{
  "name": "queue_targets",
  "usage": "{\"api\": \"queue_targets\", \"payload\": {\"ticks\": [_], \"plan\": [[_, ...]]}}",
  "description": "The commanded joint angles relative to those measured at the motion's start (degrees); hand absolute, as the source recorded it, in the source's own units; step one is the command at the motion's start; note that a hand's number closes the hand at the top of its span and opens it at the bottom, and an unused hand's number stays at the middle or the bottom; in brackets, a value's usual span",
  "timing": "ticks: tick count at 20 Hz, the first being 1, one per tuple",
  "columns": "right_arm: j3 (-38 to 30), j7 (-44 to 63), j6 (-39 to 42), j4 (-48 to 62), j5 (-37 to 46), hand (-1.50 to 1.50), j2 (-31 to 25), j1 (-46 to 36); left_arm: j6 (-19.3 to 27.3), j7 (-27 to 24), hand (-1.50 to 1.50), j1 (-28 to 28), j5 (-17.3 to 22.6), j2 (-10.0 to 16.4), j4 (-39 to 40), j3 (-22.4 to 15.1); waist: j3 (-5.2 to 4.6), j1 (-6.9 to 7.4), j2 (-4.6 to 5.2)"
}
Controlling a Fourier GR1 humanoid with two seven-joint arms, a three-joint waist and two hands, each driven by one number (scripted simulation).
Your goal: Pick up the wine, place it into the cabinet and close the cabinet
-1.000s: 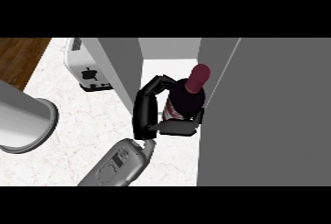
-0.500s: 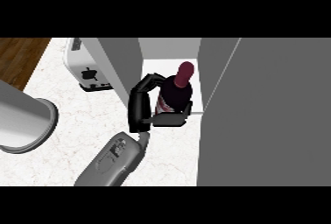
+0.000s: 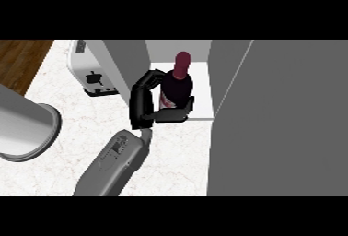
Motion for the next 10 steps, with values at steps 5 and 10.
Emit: {"api": "queue_targets", "payload": {"ticks": [5, 10], "plan": [[-3.16, 5.62, -0.68, -8.92, -7.31, -1.5, -1.75, 0.18, -2.43, -1.19, 1.5, -7.88, 5.22, -0.16, 10.47, 4.17, -0.03, -0.93, 0.14], [-4.13, 3.39, -0.99, -3.8, -5.98, -1.5, -1.06, -2.52, -4.26, 2.17, 1.5, -12.66, 1.18, 0.4, 15.99, 7.54, 0.0, -0.12, 0.11]]}}
